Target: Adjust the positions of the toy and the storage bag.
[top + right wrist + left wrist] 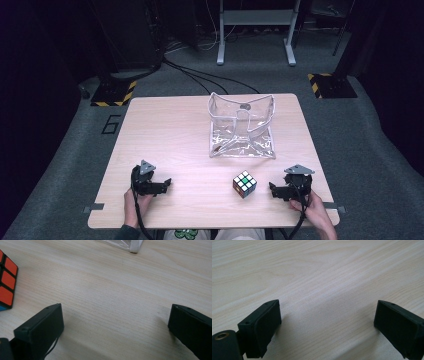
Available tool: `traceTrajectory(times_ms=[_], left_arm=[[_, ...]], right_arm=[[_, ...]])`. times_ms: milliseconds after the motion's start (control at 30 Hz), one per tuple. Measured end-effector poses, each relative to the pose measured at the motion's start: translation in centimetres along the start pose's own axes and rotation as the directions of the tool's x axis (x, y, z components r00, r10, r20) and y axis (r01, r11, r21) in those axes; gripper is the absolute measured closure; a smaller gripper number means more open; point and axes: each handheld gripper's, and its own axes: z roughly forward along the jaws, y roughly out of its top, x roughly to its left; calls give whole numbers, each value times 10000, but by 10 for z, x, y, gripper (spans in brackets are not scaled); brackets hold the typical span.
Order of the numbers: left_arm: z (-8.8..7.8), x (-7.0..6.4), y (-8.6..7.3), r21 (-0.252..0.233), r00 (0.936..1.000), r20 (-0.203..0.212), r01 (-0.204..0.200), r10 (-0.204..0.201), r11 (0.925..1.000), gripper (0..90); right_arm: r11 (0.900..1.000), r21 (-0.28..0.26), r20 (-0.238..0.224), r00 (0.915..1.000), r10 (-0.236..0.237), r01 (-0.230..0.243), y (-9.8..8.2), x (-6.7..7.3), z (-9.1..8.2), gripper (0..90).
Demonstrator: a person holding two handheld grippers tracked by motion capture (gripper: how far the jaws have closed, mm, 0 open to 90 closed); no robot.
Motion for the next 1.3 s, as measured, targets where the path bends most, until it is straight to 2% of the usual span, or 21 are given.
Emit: traceTrajectory(times_ms=[233, 467, 567, 767, 933, 967, 1000, 1233, 1300], left_arm=[[0, 0, 0, 1, 10000, -2, 3, -3, 10000, 74], [0, 0, 0, 3, 9999, -71, 96, -96, 10000, 74], [0, -2, 0, 24, 9994, -235, 256, -256, 9997, 74], [0, -3, 0, 11, 9985, -396, 386, -385, 9993, 74], [1, -2, 2, 49, 9992, -254, 310, -309, 9995, 73], [2, -1, 2, 34, 9993, -246, 269, -268, 9996, 73], [2, 0, 4, 223, 9997, -170, 188, -184, 9996, 72], [5, -2, 10, 551, 10000, 56, -27, 23, 9985, 32], [7, -2, 12, 567, 9995, 295, -94, 78, 9983, 25]], right_arm=[[9996, -4, -226, 9994, -281, 281, -1, -2, -1, 0], [9995, -12, -243, 9992, -325, 325, -1, -2, -1, 0], [9998, -39, 23, 9998, -190, 190, -2, 1, -2, 0], [10000, -29, 190, 9998, -59, 59, -1, 2, -1, 0], [9999, -17, 211, 9997, -146, 146, 0, 2, -1, 0], [10000, 16, 217, 9998, -38, 38, 1, 3, -1, 0], [10000, 68, 153, 9999, -12, 11, 1, 2, 0, 0], [9990, 456, 35, 10000, 14, -16, 6, 0, 1, 0], [9984, 563, -2, 10000, -18, 18, 7, -1, 1, 0]])
